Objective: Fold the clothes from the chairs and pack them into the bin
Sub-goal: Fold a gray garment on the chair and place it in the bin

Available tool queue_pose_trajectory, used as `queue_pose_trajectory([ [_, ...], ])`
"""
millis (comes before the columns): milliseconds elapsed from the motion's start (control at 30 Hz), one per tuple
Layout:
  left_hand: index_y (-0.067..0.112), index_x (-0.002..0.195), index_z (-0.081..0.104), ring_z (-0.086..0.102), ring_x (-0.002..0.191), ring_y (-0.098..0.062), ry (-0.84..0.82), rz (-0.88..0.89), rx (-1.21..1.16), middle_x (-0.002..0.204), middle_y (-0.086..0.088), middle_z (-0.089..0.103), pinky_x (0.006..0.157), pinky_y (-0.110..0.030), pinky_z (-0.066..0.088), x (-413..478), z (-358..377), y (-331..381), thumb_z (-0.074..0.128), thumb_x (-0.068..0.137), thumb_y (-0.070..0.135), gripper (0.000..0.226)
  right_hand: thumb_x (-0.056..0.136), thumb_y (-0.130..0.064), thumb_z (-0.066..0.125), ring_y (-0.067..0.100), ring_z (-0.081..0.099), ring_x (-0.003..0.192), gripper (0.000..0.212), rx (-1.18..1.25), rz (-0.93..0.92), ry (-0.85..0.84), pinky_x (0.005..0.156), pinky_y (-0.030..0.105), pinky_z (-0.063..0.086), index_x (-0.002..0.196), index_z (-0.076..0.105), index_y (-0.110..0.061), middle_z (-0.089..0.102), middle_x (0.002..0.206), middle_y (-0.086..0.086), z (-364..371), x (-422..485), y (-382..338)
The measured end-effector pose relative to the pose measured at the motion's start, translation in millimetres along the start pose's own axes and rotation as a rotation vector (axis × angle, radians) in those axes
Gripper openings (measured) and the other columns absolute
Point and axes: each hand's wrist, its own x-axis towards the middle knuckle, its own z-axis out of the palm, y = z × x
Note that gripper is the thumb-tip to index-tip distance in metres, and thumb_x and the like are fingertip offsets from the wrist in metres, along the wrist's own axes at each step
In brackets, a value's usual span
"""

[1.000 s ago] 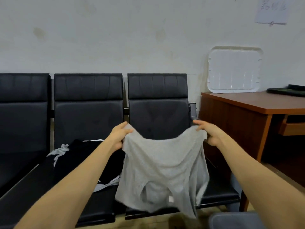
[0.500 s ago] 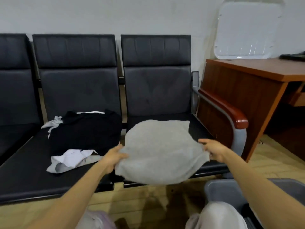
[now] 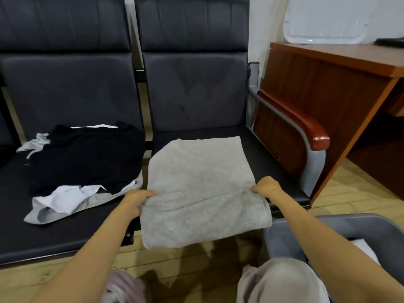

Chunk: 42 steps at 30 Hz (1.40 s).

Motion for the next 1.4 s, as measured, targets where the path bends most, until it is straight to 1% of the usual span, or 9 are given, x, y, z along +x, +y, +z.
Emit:
queue_pose_trajectory([
  [67, 0.009, 0.082, 0.056, 0.06, 0.08, -0.031, -0.002, -0.01, -0.028, 0.093, -0.016, 0.063, 0.083, -0.048, 0.05, -1.6, -4.6, 7.1, 0.068, 0.085, 0.004, 0.014, 0.088, -0.017, 0.063, 0.02, 0.049, 0.066, 0.029, 0.167, -0.003, -0.031, 0.057, 0.028, 0.039, 0.065, 0.046, -0.01, 0.049, 0.071, 0.007, -1.4, 4.9, -3.8],
  [200, 0.007, 0.108, 0.062, 0.061, 0.102, -0.032, -0.039, -0.003, -0.061, 0.105, -0.014, 0.065, 0.085, -0.046, 0.05, -4.2, -10.0, 12.5, 0.075, 0.081, 0.014, 0.031, 0.088, -0.018, 0.064, 0.03, 0.056, 0.091, 0.02, 0.794, -0.062, -0.011, 0.085, 0.043, 0.047, 0.076, 0.049, -0.014, 0.055, 0.094, 0.016, -8.1, 10.8, -3.6],
  [333, 0.005, 0.114, 0.064, 0.062, 0.098, -0.029, -0.029, 0.088, -0.257, 0.111, -0.013, 0.066, 0.079, -0.04, 0.05, 0.3, -10.9, 13.8, 0.061, 0.087, 0.015, 0.029, 0.088, -0.014, 0.066, 0.027, 0.056, 0.08, 0.015, 0.741, -0.026, -0.053, 0.068, 0.034, 0.047, 0.087, 0.051, -0.012, 0.056, 0.091, 0.013, -7.9, 8.3, -1.9],
  [433, 0.003, 0.113, 0.059, 0.062, 0.087, -0.03, 0.004, 0.086, -0.288, 0.115, -0.02, 0.062, 0.071, -0.039, 0.051, 3.6, -11.0, 11.3, 0.056, 0.084, 0.008, 0.03, 0.092, -0.01, 0.061, 0.03, 0.062, 0.093, 0.014, 0.548, -0.039, -0.017, 0.079, 0.043, 0.054, 0.105, 0.059, -0.013, 0.062, 0.106, 0.013, -5.4, 9.2, 0.4],
  [567, 0.02, 0.137, 0.045, 0.061, 0.091, -0.024, -0.055, 0.188, -0.144, 0.125, -0.01, 0.055, 0.072, -0.036, 0.051, -5.1, -4.0, 9.3, 0.059, 0.091, 0.003, 0.051, 0.098, -0.003, 0.045, 0.026, 0.062, 0.095, 0.03, 0.769, -0.089, -0.039, 0.076, 0.043, 0.055, 0.103, 0.069, -0.019, 0.063, 0.11, 0.009, -12.3, 0.6, -7.7],
  [700, 0.013, 0.129, 0.059, 0.064, 0.102, -0.021, -0.104, 0.326, -0.204, 0.125, -0.01, 0.062, 0.082, -0.032, 0.052, -17.3, -6.1, 15.4, 0.057, 0.093, 0.004, 0.037, 0.1, -0.007, 0.041, 0.025, 0.061, 0.106, 0.037, 0.895, -0.177, -0.039, 0.085, 0.037, 0.052, 0.095, 0.074, -0.023, 0.065, 0.115, 0.006, -26.0, -10.3, -18.4],
  [967, 0.017, 0.139, 0.049, 0.05, 0.114, -0.008, -0.01, 0.658, -0.057, 0.14, 0.0, 0.05, 0.089, -0.018, 0.043, -71.5, -0.7, 43.6, 0.047, 0.099, 0.007, 0.041, 0.097, 0.005, 0.031, 0.03, 0.059, 0.102, 0.045, 0.129, -0.459, 0.359, 0.082, 0.036, 0.05, 0.1, 0.069, -0.019, 0.057, 0.128, 0.005, -77.6, -49.1, -43.3],
  [1167, 0.019, 0.144, 0.042, 0.057, 0.117, -0.022, -0.166, 0.696, -0.227, 0.139, -0.006, 0.051, 0.086, -0.032, 0.052, -138.1, -13.9, 97.0, 0.049, 0.099, 0.012, 0.046, 0.096, 0.001, 0.042, 0.023, 0.065, 0.087, 0.031, 1.079, -0.465, 0.043, 0.067, 0.028, 0.052, 0.103, 0.07, -0.008, 0.066, 0.109, 0.018, -136.5, -129.0, -76.2],
  [1400, 0.016, 0.136, 0.052, 0.064, 0.103, -0.014, -0.239, 0.878, -0.326, 0.124, -0.002, 0.062, 0.075, -0.028, 0.055, -222.2, -35.5, 169.6, 0.056, 0.095, 0.012, 0.041, 0.094, -0.006, 0.052, 0.015, 0.067, 0.093, 0.03, 1.207, -0.65, 0.073, 0.066, 0.022, 0.054, 0.113, 0.068, -0.023, 0.069, 0.108, 0.001, -209.2, -190.9, -95.6],
])
